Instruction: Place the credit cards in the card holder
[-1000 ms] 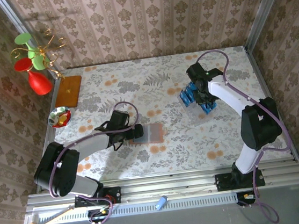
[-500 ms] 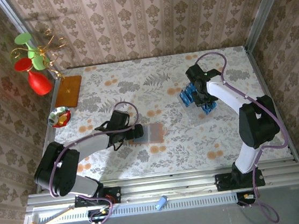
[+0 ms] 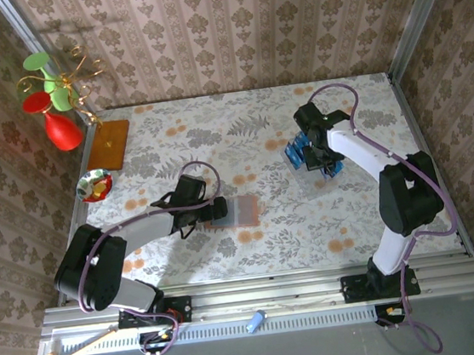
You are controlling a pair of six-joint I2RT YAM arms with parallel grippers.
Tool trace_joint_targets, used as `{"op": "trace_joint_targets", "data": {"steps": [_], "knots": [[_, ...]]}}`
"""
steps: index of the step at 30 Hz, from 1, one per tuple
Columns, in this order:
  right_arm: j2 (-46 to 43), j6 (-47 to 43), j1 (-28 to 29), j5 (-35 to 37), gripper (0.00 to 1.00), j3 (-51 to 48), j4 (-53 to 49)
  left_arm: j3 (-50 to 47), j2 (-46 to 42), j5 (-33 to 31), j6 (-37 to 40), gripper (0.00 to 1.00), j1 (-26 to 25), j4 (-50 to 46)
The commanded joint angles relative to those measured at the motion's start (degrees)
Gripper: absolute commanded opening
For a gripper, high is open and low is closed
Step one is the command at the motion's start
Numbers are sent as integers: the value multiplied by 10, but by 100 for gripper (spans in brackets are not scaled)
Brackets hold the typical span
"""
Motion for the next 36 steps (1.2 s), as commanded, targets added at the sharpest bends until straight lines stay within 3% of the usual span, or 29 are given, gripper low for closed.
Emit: {"op": "trace_joint_targets", "data": {"steps": [1,16,23,36], "knots": [[-20,-17,-1,-18,3,12,-21,10,21,18,-4,100,-4,13],[-112,-10,2,-72,0,58,-60,15,25,19,-6,100,-16,14],[-157,16,2,-135,0,19,-26,15,15,0,-24,100,-46,15],[-190,30,2,-179,0,-75,27,26,9,-43,-66,100,-104,6]]}}
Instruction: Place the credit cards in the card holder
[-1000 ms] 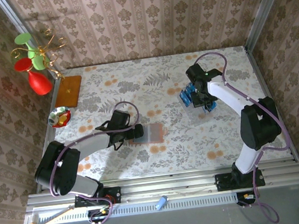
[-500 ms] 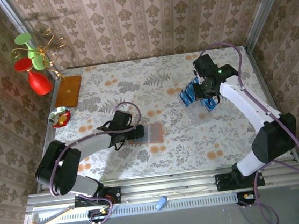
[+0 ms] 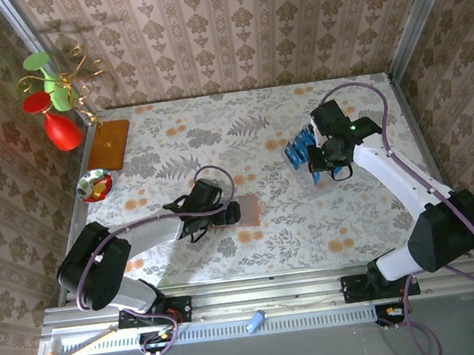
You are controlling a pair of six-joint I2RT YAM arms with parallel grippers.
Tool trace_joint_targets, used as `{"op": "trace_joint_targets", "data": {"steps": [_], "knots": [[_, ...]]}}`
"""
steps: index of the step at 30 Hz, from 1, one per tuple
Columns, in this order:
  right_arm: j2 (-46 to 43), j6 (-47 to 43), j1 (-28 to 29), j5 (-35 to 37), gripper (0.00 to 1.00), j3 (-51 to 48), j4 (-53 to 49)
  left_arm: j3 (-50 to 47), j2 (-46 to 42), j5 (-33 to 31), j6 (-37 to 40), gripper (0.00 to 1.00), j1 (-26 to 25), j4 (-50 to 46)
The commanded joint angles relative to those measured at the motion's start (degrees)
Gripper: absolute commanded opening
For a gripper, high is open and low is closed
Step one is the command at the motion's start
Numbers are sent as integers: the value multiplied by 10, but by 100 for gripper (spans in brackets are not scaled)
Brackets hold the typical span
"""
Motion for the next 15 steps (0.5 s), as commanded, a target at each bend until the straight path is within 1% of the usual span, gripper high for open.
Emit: {"op": "trace_joint_targets", "data": {"steps": [1,2,3,9,13,15], "knots": [[-19,11,2,-30,0,-19,20,18,3,-16,-27,100,-17,-1],[-19,14,2,-35,0,-24,24,19,4,-20,-32,100,-23,1],[-37,17,2,-41,0,-29,28,21,5,-23,-37,100,-30,2],[-49,40,2,-88,0,-56,58,36,-8,-45,-52,100,-54,-10],[-60,71,5,-130,0,-88,101,49,-42,-71,-36,100,-52,-58],[-69,94,11,-153,0,-114,140,58,-57,-80,-21,100,-43,-92]]}}
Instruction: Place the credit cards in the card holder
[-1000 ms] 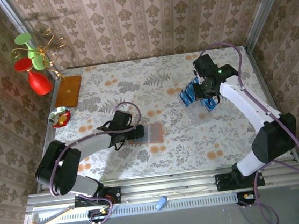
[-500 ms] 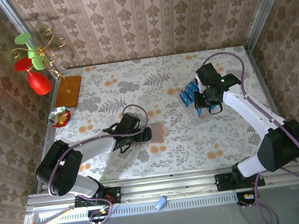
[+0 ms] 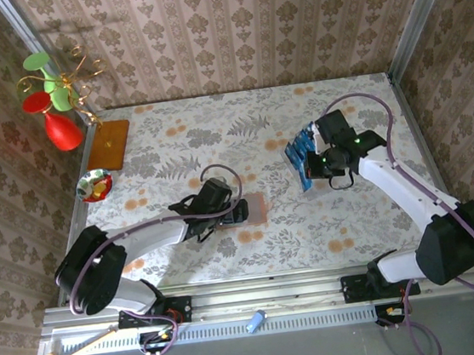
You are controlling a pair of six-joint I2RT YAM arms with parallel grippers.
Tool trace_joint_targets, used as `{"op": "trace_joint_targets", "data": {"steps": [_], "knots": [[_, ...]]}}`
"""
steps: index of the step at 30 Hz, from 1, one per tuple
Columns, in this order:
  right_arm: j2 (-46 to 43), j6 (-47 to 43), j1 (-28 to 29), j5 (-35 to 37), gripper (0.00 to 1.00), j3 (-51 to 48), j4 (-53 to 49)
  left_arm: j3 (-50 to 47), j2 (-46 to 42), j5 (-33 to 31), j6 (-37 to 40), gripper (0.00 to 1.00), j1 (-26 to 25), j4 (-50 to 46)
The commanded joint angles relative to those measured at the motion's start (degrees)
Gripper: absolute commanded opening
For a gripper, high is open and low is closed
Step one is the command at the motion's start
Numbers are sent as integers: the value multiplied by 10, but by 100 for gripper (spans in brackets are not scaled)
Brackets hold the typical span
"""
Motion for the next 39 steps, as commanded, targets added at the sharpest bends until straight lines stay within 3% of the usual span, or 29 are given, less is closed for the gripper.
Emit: {"op": "trace_joint_targets", "data": {"steps": [1,8,16,24,39], "knots": [[-22,55,14,-60,0,-41,75,24,-37,-31,23,100,14,-68],[-26,149,77,-64,0,-115,228,29,-55,-27,77,100,69,-144],[61,187,173,-21,0,-117,318,21,-47,-16,131,100,91,-148],[136,206,194,-33,0,-119,387,3,-24,12,140,100,89,-104],[187,218,210,-41,0,-106,413,-4,5,12,136,100,64,-68]]}}
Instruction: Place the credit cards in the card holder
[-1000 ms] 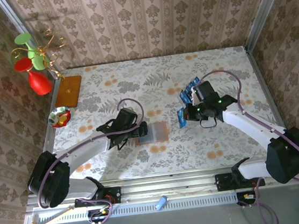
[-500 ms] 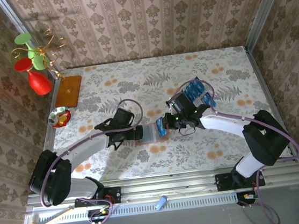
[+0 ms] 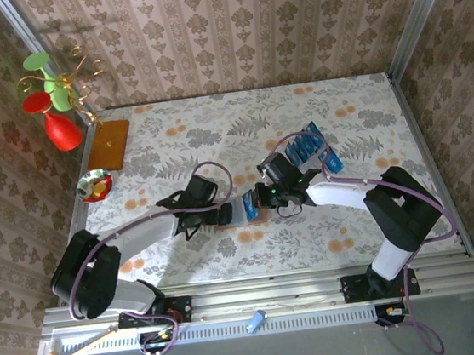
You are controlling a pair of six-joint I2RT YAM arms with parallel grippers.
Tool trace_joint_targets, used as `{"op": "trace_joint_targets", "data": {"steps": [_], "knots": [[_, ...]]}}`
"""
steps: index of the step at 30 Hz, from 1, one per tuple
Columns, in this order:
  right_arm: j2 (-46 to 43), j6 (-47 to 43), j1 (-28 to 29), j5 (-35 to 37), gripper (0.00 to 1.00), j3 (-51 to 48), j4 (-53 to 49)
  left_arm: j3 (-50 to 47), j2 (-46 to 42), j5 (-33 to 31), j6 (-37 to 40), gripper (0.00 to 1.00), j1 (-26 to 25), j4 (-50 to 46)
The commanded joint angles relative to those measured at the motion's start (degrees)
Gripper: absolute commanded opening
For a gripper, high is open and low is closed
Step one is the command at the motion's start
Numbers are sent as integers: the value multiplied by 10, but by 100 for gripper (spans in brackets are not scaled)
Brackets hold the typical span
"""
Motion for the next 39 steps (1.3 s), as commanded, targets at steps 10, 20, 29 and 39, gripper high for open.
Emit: {"op": "trace_joint_targets", "data": {"steps": [10,20,29,39], "knots": [[7,11,5,-3,0,9,21,-3,32,-18,6,100,-7,-1],[16,12,5,2,0,-8,30,-4,48,-34,3,100,-2,-16],[9,14,2,14,0,-24,32,-16,34,-37,-2,100,3,-18],[8,14,1,16,0,-21,28,-27,14,-37,-2,100,13,-22]]}}
